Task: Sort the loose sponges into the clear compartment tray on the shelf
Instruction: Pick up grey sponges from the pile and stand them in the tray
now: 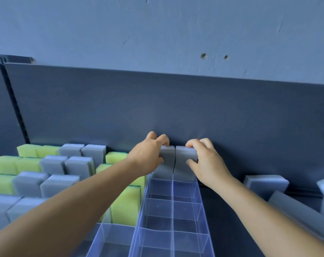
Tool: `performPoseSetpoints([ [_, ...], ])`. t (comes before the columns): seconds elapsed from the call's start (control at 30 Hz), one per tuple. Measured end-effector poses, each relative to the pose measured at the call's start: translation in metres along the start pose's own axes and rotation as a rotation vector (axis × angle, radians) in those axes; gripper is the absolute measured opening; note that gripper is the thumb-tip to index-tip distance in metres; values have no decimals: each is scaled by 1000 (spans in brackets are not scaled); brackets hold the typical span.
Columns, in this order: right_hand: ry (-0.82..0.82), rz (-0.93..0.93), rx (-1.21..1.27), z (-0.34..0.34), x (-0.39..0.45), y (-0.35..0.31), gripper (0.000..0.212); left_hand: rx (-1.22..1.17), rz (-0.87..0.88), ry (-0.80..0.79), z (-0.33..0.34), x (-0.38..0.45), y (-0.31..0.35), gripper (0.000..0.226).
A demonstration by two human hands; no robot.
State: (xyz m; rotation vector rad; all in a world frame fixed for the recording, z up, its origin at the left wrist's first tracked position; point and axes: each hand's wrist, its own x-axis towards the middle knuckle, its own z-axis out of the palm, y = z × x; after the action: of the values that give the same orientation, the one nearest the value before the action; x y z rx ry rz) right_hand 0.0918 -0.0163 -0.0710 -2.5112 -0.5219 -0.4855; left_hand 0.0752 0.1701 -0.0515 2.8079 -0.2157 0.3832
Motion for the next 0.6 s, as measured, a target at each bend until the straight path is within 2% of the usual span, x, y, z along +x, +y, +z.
performPoseSetpoints([
  [0.27, -42, -39, -175, 13, -5, 6, 27, 370, 105, -24, 7, -1, 3, 27],
  [0.43, -66, -45, -190, 1, -10, 6, 38, 335, 78, -13, 3, -3, 20, 31],
  [0.6, -15, -31, -207, -28, -27, 21, 54, 239, 198, 25, 11, -9, 64, 47],
])
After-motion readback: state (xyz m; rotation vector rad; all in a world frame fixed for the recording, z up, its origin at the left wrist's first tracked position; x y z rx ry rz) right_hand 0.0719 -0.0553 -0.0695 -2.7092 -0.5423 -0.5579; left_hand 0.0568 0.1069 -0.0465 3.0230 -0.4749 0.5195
